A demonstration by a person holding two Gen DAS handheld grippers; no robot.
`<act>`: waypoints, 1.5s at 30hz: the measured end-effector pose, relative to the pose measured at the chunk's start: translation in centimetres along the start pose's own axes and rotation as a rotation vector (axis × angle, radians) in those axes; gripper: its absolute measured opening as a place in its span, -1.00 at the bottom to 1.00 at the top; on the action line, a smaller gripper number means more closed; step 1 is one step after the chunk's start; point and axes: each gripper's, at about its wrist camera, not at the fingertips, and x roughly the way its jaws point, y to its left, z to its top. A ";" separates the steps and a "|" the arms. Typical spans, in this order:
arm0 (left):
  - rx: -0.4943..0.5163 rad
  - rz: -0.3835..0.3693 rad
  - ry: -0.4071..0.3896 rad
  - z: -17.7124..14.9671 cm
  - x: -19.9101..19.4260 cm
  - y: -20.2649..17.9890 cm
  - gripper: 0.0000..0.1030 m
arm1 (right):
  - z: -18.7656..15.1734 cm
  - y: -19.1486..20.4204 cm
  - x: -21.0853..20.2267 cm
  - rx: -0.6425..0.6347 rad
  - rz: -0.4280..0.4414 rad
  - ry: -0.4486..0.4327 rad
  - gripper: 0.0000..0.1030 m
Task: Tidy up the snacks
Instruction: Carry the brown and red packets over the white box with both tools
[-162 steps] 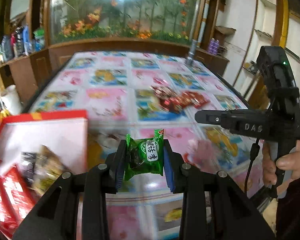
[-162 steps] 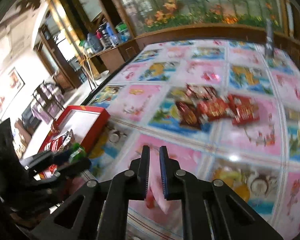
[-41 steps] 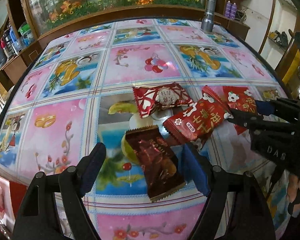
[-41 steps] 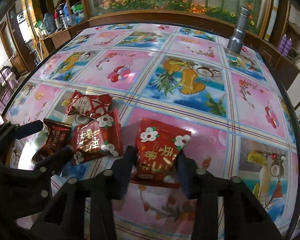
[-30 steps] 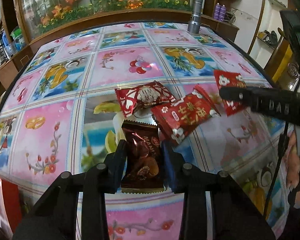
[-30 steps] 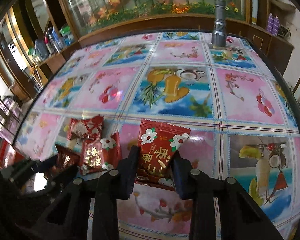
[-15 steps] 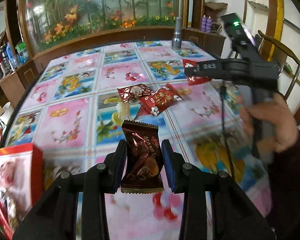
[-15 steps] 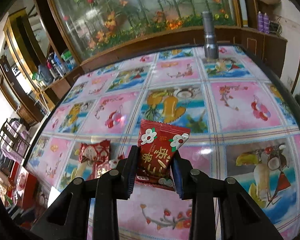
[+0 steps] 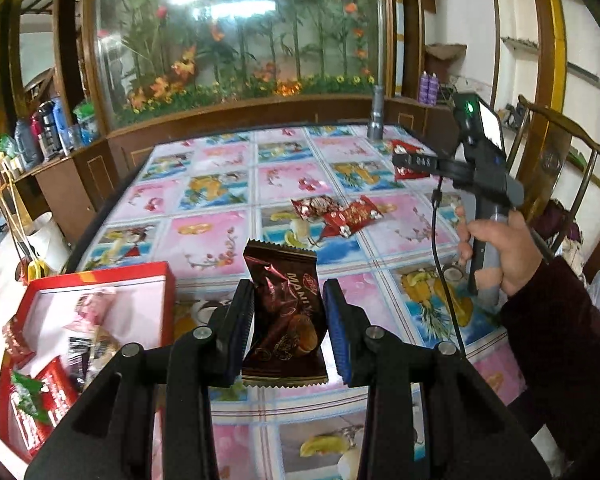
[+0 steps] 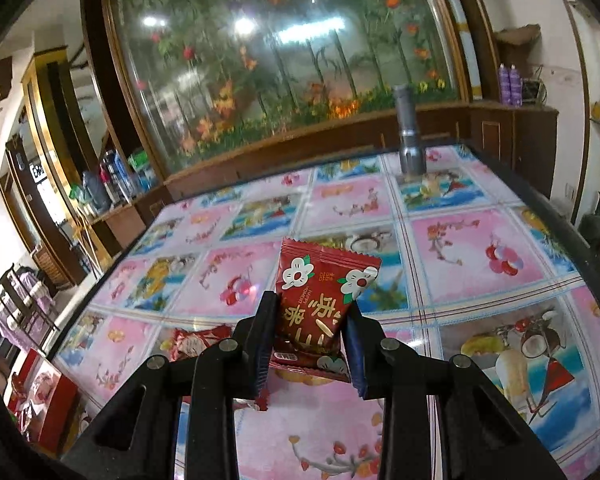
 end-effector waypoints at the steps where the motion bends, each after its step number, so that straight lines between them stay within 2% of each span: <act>1: -0.001 0.001 -0.006 -0.1 -0.2 0.1 -0.36 | -0.1 0.0 -0.3 0.001 -0.001 -0.011 -0.37; 9: -0.002 0.006 -0.074 -0.3 -3.1 1.2 -0.36 | -0.5 -1.6 -2.3 0.035 -0.039 -0.067 -0.37; 18: -0.019 0.019 -0.087 -0.5 -3.7 1.8 -0.36 | -0.9 -1.8 -1.5 0.021 -0.066 -0.037 -0.37; 33: -0.026 0.019 -0.113 -0.5 -4.9 2.3 -0.36 | -1.0 -1.7 -2.1 0.005 -0.103 -0.069 -0.37; 39: -0.067 0.029 -0.122 -1.0 -5.4 4.9 -0.36 | -0.6 -0.3 -3.9 -0.015 -0.117 -0.089 -0.37; 45: -0.112 0.044 -0.122 -1.8 -5.6 7.6 -0.36 | -2.7 4.0 -7.7 -0.104 -0.054 -0.109 -0.37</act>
